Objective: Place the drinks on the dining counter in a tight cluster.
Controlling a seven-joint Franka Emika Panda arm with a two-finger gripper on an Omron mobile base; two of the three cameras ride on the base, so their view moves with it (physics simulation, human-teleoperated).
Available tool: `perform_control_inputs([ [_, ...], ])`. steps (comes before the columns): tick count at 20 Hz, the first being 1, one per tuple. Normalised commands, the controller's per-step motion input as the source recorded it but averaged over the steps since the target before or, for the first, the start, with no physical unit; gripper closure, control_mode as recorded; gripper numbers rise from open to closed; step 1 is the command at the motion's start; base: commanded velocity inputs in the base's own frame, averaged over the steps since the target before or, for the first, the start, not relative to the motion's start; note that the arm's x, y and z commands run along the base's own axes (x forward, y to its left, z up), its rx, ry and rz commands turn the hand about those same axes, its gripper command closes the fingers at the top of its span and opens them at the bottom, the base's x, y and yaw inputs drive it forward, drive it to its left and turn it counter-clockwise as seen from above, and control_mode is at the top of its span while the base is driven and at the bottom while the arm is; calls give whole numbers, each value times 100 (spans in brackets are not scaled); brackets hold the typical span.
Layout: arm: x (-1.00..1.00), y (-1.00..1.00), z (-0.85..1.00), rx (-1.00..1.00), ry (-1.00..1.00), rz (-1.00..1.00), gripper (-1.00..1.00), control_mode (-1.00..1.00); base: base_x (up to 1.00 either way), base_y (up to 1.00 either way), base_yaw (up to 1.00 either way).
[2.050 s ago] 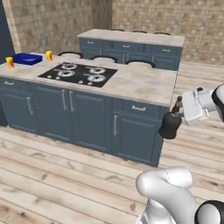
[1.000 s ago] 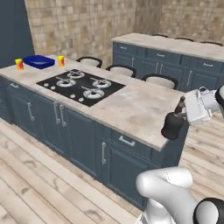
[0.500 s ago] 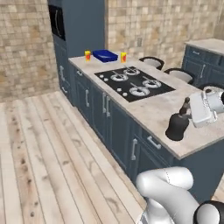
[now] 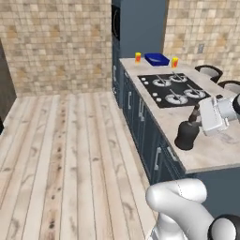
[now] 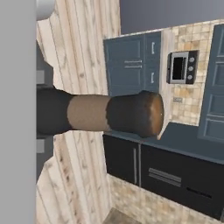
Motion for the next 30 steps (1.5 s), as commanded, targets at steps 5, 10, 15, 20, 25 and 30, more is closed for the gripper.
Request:
perform_control_inputs([
  [5, 0, 0, 0, 0, 0, 0, 100, 100, -47, -80, 26],
  [10, 0, 0, 0, 0, 0, 0, 100, 100, -64, -77, -1],
  [15, 0, 0, 0, 0, 0, 0, 100, 100, 7, -44, -20],
  [20, 0, 0, 0, 0, 0, 0, 100, 100, 22, -33, -28],
  [25, 0, 0, 0, 0, 0, 0, 100, 100, 51, -40, -25],
  [30, 0, 0, 0, 0, 0, 0, 100, 100, 35, -95, 9],
])
